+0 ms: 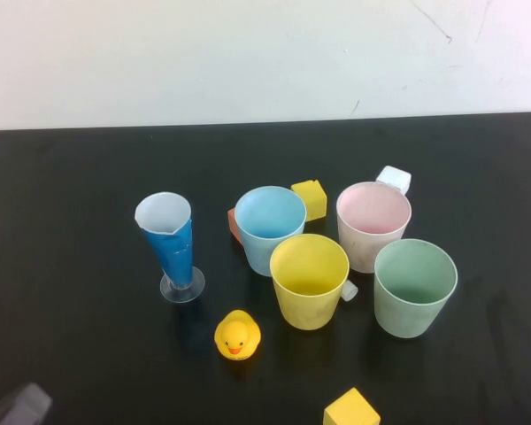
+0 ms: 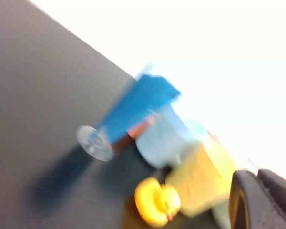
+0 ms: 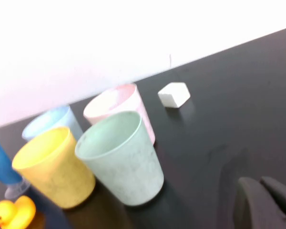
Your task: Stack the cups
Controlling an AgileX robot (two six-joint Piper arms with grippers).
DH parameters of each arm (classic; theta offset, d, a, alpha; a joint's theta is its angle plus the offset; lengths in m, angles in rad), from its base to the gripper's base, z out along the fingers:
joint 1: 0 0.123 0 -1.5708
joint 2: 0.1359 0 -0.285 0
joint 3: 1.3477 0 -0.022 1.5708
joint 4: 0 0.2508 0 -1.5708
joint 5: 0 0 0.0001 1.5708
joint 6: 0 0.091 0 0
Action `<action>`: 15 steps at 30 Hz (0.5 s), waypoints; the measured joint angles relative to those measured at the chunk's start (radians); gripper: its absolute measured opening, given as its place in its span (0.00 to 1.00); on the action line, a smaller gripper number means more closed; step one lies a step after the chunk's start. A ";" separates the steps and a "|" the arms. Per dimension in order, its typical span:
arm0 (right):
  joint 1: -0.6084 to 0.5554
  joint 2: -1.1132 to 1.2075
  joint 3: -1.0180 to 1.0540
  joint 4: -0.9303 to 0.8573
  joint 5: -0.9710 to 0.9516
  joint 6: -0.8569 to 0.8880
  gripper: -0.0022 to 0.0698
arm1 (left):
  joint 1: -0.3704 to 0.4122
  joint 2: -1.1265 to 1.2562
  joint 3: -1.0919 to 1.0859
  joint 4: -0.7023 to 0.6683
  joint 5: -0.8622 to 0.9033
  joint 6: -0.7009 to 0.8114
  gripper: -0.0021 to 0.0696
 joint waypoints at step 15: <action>0.000 0.000 0.000 0.000 0.060 -0.039 0.03 | -0.005 0.842 -1.029 0.619 0.824 0.089 0.03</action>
